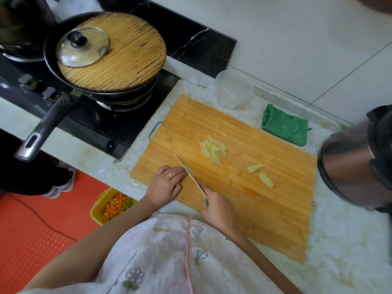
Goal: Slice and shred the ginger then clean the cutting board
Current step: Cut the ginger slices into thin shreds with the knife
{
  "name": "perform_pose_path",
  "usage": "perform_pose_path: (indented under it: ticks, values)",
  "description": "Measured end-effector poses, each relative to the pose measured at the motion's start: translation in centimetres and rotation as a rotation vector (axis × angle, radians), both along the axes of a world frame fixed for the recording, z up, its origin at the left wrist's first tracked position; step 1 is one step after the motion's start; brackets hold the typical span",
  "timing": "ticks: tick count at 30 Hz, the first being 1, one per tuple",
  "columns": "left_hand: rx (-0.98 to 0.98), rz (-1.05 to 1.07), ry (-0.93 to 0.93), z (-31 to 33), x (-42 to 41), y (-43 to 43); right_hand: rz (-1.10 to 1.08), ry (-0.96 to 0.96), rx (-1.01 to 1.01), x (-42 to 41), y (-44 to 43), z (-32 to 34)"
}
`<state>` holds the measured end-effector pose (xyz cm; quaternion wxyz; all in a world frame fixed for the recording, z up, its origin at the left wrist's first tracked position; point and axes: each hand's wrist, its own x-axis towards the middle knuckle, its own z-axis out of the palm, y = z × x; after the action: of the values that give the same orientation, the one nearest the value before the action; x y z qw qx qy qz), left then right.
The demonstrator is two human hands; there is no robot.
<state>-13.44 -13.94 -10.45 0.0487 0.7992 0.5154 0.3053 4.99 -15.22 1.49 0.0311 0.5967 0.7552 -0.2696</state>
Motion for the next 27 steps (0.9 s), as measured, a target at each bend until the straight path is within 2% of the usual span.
perform_pose_path:
  ticks: [27]
  values:
    - [0.051,-0.010,-0.008,-0.2,0.0,0.0,0.011,-0.007,0.015,0.3,-0.2,-0.5]
